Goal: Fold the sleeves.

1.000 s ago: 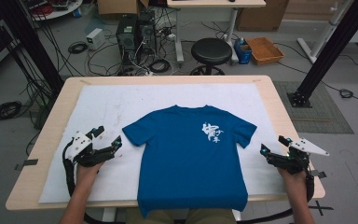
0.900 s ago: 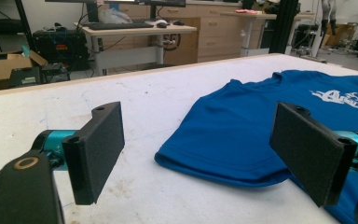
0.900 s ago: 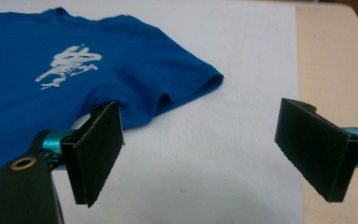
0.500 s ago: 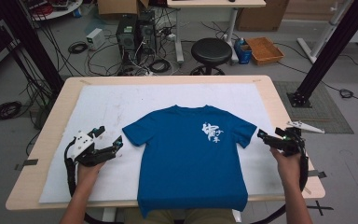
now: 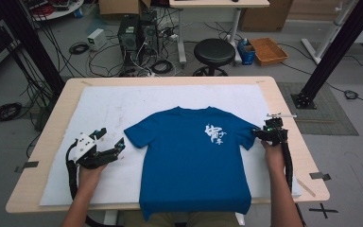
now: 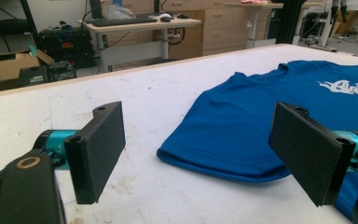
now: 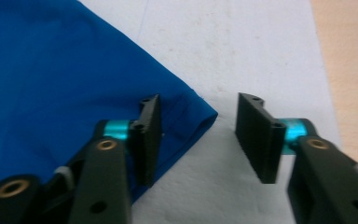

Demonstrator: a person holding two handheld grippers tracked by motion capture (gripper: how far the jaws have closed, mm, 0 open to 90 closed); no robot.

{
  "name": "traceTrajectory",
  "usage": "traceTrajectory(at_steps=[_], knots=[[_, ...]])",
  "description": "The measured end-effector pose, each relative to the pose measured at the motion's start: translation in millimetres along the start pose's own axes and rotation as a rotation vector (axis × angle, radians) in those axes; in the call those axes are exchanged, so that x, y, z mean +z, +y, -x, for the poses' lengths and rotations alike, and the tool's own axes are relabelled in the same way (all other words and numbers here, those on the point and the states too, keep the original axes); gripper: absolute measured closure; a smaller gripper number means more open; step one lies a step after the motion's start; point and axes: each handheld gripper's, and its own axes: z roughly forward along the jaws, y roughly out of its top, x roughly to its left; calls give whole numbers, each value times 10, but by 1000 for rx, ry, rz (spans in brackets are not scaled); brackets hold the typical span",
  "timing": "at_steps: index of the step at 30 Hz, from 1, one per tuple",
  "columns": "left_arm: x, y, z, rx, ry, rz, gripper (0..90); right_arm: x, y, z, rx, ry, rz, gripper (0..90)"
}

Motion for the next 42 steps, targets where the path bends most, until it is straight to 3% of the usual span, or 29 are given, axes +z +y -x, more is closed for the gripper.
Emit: traceTrajectory(at_steps=[1, 2, 6, 8, 10, 14, 17, 24, 26, 27, 29, 32, 35, 37, 38, 42], knots=[[1, -1, 4, -3, 5, 3, 186, 1, 0, 2, -20, 6, 8, 627], [1, -1, 4, -3, 5, 3, 186, 3, 2, 3, -30, 22, 14, 654], [1, 0, 5, -1, 9, -1, 186, 16, 18, -83, -120, 12, 17, 842], [1, 0, 7, 0, 11, -2, 186, 16, 24, -102, -133, 7, 15, 883], [1, 0, 7, -1, 12, -1, 186, -1, 30, -85, -126, 28, 38, 889], [2, 0, 5, -6, 13, -2, 186, -156, 105, -142, -132, 69, 158, 891], [2, 1, 2, -7, 11, -4, 189, -269, 199, -347, -174, 124, 220, 890], [2, 1, 6, 2, 10, -5, 189, -233, 309, -994, -319, 236, 201, 889], [2, 0, 5, -4, 11, -2, 189, -204, 314, -1123, -344, 274, 182, 838], [1, 0, 4, -6, 10, -3, 188, -200, 317, -1172, -345, 301, 186, 767], [1, 1, 5, -5, 11, -3, 189, -238, 338, -1220, -327, 336, 195, 735], [2, 1, 6, 1, 9, -3, 188, -323, 363, -1153, -302, 323, 237, 748], [1, 1, 5, 0, 8, -4, 188, -312, 336, -1004, -291, 239, 201, 803], [2, 1, 6, 1, 10, -3, 188, -253, 269, -913, -292, 221, 149, 855], [1, 1, 5, 0, 9, -4, 189, -221, 226, -885, -298, 228, 112, 877], [3, 1, -1, -8, 9, -3, 188, -142, 73, -885, -362, 347, -23, 895]])
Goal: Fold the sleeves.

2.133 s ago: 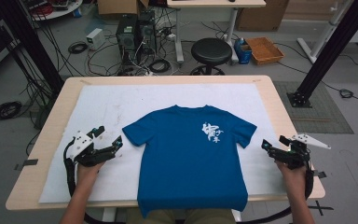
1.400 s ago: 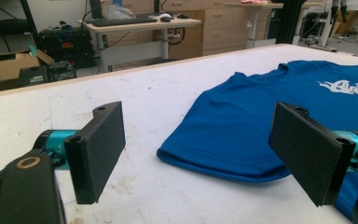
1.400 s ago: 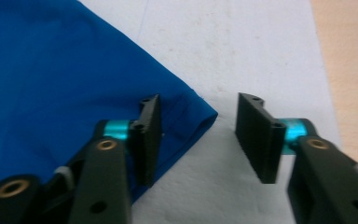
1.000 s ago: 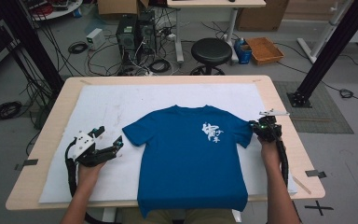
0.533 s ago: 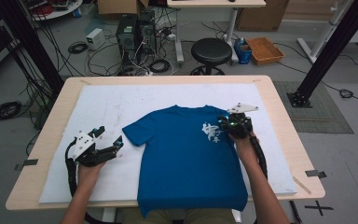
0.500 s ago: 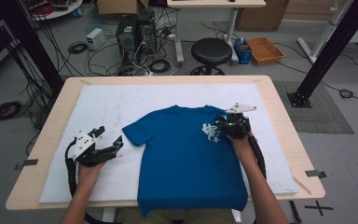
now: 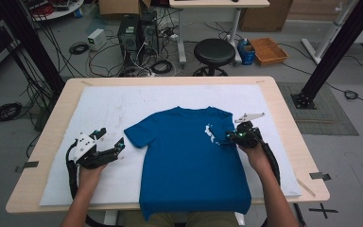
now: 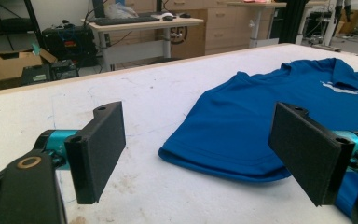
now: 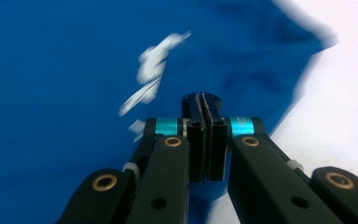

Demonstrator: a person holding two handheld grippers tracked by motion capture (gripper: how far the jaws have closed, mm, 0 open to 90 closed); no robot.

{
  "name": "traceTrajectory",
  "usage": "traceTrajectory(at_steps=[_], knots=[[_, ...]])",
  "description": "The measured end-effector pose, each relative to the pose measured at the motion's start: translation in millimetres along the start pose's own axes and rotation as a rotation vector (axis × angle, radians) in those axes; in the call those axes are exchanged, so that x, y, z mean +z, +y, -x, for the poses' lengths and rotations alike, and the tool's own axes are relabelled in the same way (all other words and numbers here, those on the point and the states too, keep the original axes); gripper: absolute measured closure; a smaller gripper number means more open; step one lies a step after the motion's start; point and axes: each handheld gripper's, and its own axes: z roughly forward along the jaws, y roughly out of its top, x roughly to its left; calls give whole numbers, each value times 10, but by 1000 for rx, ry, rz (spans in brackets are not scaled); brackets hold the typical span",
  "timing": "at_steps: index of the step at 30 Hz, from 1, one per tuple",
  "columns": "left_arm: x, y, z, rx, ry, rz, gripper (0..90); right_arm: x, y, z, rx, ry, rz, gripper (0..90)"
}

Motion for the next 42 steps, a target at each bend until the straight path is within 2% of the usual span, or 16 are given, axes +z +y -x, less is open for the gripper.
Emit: traceTrajectory(at_steps=[2, 4, 7, 9, 12, 13, 19, 20, 25, 29, 32, 33, 34, 37, 39, 42], knots=[[-1, 1, -2, -1, 1, -3, 189, 13, -17, -11, -5, 14, -21, 896], [3, 2, 0, -2, 2, -4, 188, 71, -57, -59, -56, 36, -94, 894], [11, 5, -2, -7, 8, -12, 189, 55, -66, -76, -78, 12, -74, 688], [16, 8, -6, -11, 11, -18, 189, 4, -69, -44, -46, 42, -20, 580], [24, 11, -8, -16, 16, -25, 189, -78, -64, -5, -21, 17, 43, 468], [34, 17, -8, -17, 25, -40, 189, -188, -87, 54, 14, -21, 141, 372], [114, 54, 11, -36, 97, -137, 213, -408, -220, 231, 84, -146, 285, 230], [114, 54, 11, -36, 97, -137, 213, -408, -220, 231, 84, -146, 285, 230], [289, 192, 19, -123, 78, -264, 213, -553, -404, 353, 135, -204, 322, 213], [483, 247, 49, -118, 44, -338, 224, -628, -518, 397, 142, -205, 331, 213], [689, 230, 22, -147, 89, -451, 244, -677, -583, 415, 153, -203, 334, 213], [689, 230, 22, -147, 89, -451, 254, -690, -600, 420, 149, -203, 334, 213], [798, 210, -11, -151, 140, -512, 284, -699, -615, 418, 150, -203, 334, 213], [910, 176, 0, -133, 187, -563, 304, -707, -638, 407, 146, -196, 327, 213], [933, 167, 30, -98, 197, -567, 318, -704, -648, 404, 142, -195, 323, 213], [933, 179, 69, -81, 163, -560, 472, -704, -665, 404, 143, -192, 316, 213]])
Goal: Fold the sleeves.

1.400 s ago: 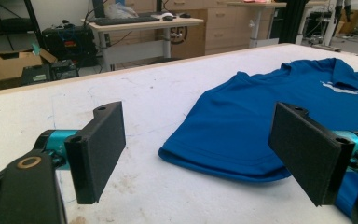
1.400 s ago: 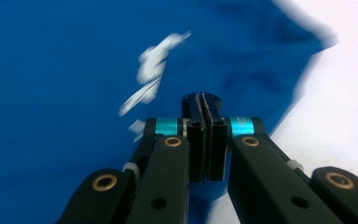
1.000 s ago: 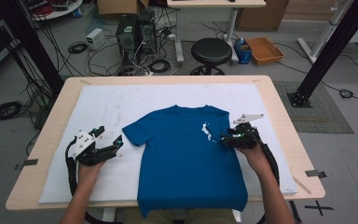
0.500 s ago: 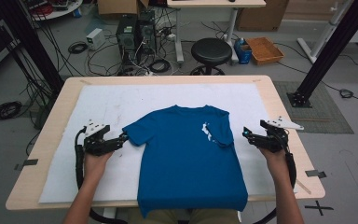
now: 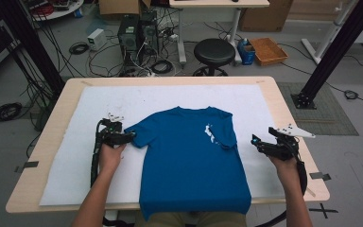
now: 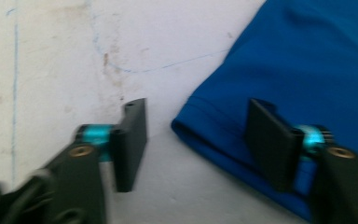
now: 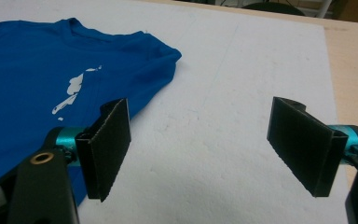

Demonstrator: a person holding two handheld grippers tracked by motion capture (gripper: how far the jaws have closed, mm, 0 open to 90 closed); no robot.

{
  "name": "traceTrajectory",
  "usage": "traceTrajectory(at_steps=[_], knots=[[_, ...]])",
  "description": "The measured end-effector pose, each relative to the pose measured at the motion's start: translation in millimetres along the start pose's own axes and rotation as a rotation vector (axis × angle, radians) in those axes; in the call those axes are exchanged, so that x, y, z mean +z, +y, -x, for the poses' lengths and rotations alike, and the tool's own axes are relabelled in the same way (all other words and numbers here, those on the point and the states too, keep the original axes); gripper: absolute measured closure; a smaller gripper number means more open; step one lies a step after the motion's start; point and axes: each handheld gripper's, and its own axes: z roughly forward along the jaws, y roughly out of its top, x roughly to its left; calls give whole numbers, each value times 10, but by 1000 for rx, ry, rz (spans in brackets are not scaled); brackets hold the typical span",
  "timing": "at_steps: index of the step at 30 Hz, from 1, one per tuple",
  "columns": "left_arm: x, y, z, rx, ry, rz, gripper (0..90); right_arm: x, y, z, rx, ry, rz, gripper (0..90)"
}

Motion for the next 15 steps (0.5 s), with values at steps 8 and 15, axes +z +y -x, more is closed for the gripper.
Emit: traceTrajectory(at_steps=[8, 15], knots=[[-10, 52, 80, -33, -34, 6, 857, -1, 18, -26, -8, 10, 7, 213], [-167, 391, 274, -85, -270, 173, 857, 84, 44, -25, -1, 16, 5, 213]])
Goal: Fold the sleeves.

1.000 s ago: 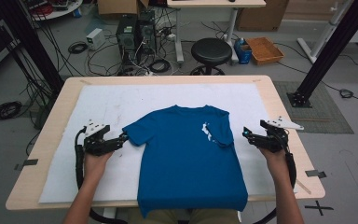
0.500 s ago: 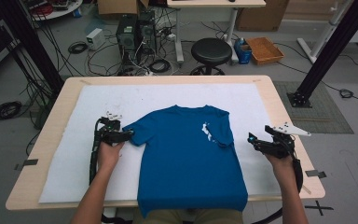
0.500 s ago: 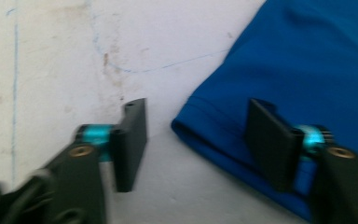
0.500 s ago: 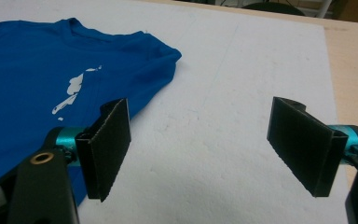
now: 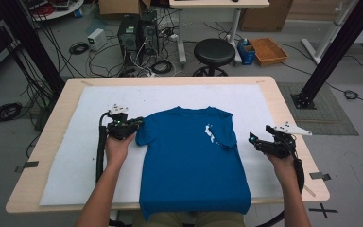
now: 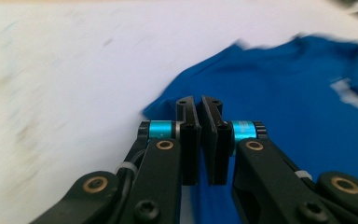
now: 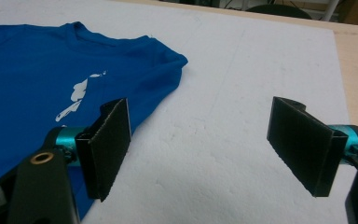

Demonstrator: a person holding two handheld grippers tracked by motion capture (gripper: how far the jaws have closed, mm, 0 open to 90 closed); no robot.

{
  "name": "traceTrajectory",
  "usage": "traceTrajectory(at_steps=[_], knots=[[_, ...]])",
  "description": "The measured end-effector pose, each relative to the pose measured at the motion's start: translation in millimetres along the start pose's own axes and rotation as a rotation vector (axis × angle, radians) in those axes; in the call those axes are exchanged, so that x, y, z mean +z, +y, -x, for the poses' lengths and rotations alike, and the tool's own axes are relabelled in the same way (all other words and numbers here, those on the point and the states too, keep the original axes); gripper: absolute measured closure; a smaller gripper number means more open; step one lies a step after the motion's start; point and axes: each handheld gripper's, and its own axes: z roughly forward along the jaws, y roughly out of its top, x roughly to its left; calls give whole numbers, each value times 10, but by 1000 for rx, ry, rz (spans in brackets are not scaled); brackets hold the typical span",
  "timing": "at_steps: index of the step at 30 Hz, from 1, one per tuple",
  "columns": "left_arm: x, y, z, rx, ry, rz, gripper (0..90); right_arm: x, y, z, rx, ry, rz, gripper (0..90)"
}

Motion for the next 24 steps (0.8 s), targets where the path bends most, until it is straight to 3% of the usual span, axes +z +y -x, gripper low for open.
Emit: traceTrajectory(at_steps=[5, 6, 7, 9, 11, 12, 13, 15, 18, 22, 24], knots=[[218, 176, 333, 7, -72, -47, 856, 32, 13, -22, -11, 8, -6, 213], [218, 176, 333, 7, -72, -47, 856, 32, 13, -24, -13, 6, -9, 213], [326, 217, 465, 3, -109, -58, 855, 32, 12, -24, -12, 6, -10, 213], [406, 251, 586, 2, -149, -51, 835, 29, 10, -17, -15, 6, -10, 213], [427, 270, 641, 3, -154, -39, 636, 29, 7, -7, -14, 6, -9, 213], [429, 305, 721, 16, -133, -10, 541, 30, 3, -2, -13, 5, -12, 213], [413, 315, 737, 39, -121, 3, 522, 31, -1, 5, -13, 5, -14, 213], [381, 319, 724, 66, -87, 8, 495, 31, -9, 12, -11, 4, -16, 213], [313, 284, 606, 48, -79, 21, 482, 27, -10, 11, -7, 4, -15, 213], [249, 201, 474, 44, -88, 51, 431, 31, -6, 3, -16, 6, -13, 213], [182, 89, 343, 51, -125, 75, 384, 37, -7, -7, -16, 10, -17, 213]])
